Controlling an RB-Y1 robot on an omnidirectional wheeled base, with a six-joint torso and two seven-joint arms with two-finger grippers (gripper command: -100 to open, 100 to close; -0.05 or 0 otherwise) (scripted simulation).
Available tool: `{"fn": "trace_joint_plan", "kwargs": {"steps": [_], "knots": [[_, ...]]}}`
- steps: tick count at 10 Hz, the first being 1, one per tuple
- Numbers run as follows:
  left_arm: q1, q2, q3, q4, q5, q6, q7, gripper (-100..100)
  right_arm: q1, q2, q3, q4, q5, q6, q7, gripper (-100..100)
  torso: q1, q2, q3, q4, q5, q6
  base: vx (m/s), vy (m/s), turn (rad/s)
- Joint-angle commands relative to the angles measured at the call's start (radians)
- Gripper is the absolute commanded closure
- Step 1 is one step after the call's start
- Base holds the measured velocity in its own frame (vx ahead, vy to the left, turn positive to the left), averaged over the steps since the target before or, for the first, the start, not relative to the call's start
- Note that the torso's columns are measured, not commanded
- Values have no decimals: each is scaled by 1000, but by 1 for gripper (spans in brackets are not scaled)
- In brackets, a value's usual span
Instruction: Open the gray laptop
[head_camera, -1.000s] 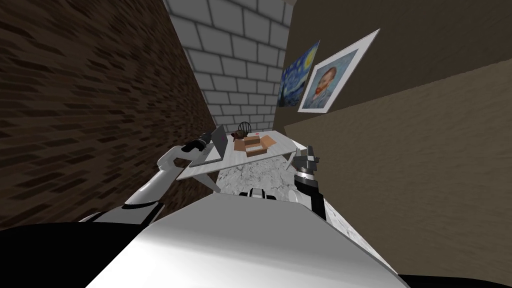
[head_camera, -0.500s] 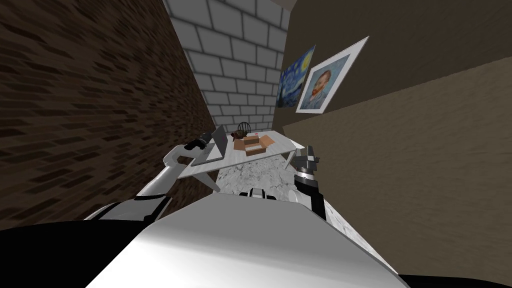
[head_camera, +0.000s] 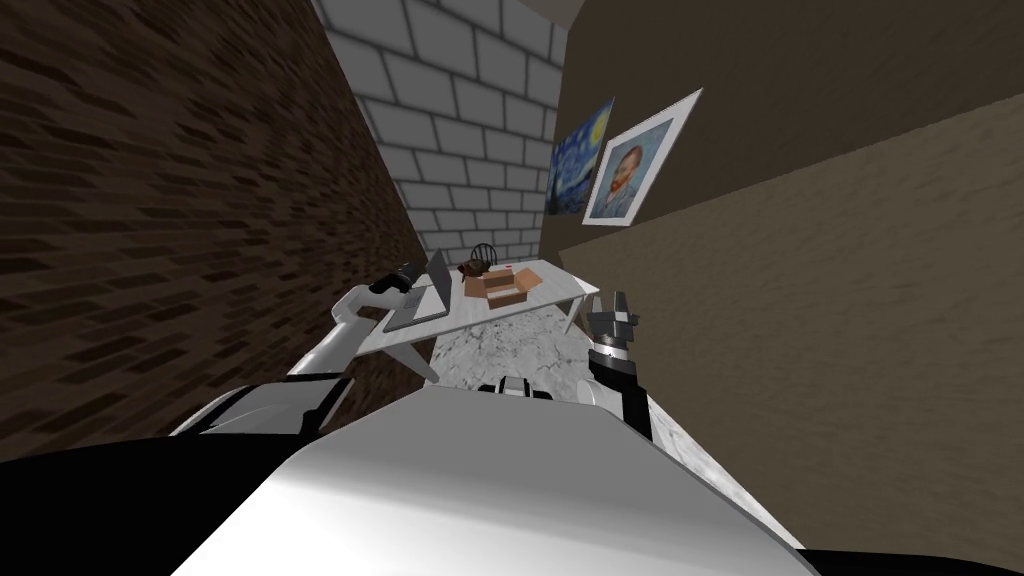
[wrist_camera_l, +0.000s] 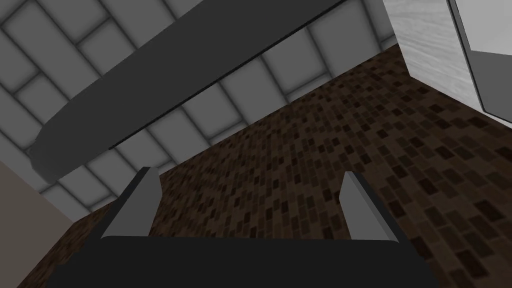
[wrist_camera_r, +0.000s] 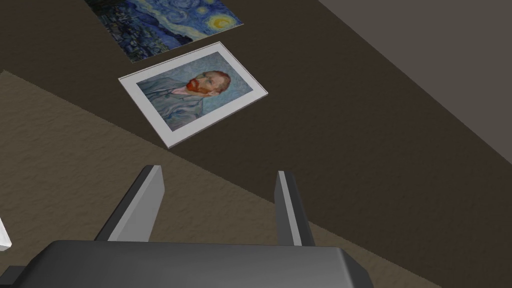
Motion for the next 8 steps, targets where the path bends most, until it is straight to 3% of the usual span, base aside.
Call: {"fn": "trace_joint_plan", "kwargs": {"steps": [1,4,5,8], "knots": [[-81,-1,-5,79,9,-20,-39,-100,0,0,0,0,0,0,0,0,0,4,3,2,0,-2,-80,-20,14],[-83,-1,-5,160,9,-20,-39,-100,0,0,0,0,0,0,0,0,2,-6,-3,-1,1,-2,-2,-7,12],[-127,4,-18,189,35,-67,-88,-100,0,0,0,0,0,0,0,0,2,-5,-3,-1,1,-2,-89,-57,-285],[-195,4,-18,271,35,-75,-101,-100,0,0,0,0,0,0,0,0,3,1,2,1,0,-3,-89,-15,-21]]}}
